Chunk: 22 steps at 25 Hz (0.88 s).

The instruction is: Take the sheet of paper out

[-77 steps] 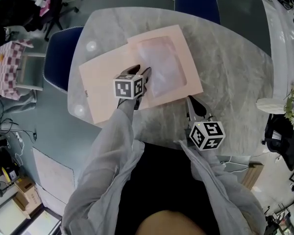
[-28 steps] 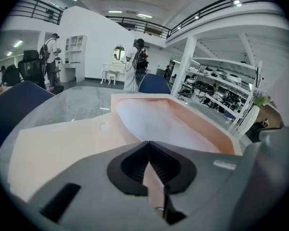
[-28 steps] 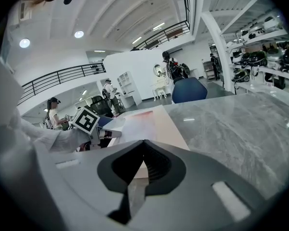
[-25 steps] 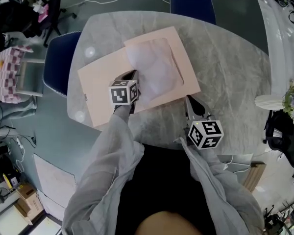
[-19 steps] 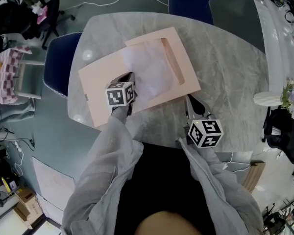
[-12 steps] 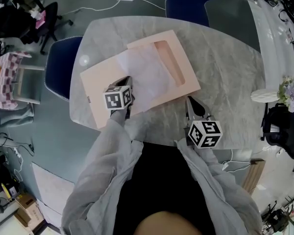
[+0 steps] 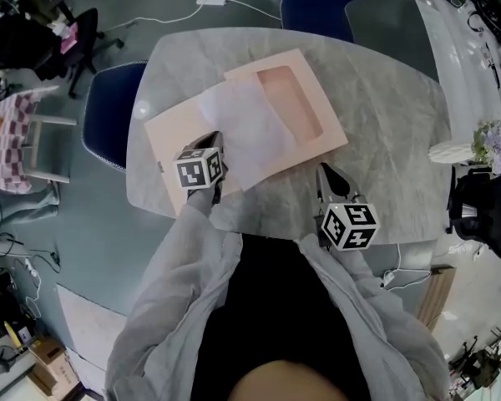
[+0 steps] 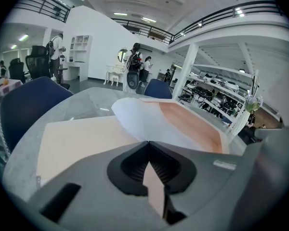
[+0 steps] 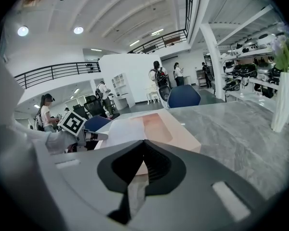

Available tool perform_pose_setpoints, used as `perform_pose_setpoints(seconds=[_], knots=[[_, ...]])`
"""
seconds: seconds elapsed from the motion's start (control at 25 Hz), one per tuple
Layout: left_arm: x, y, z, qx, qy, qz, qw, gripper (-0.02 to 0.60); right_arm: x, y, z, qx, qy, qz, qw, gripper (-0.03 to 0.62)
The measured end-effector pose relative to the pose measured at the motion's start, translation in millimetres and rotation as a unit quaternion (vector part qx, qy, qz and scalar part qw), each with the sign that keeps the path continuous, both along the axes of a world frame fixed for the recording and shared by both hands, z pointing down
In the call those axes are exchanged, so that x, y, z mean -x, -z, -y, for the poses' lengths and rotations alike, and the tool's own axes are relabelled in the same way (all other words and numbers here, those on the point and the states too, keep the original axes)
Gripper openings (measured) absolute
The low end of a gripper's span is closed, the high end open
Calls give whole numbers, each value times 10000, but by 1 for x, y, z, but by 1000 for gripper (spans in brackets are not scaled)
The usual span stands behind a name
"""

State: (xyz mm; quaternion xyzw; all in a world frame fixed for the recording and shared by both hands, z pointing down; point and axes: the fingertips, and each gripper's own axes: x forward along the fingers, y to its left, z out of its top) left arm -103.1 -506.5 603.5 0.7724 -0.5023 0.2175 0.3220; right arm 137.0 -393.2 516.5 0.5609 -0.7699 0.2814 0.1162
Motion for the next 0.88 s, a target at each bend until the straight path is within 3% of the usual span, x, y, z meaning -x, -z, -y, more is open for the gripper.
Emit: perform_pose_setpoints(seconds=[0.88], knots=[[77, 25, -53, -284, 222, -111, 9993, 5, 45, 18, -44, -194, -229, 56, 9995, 9]])
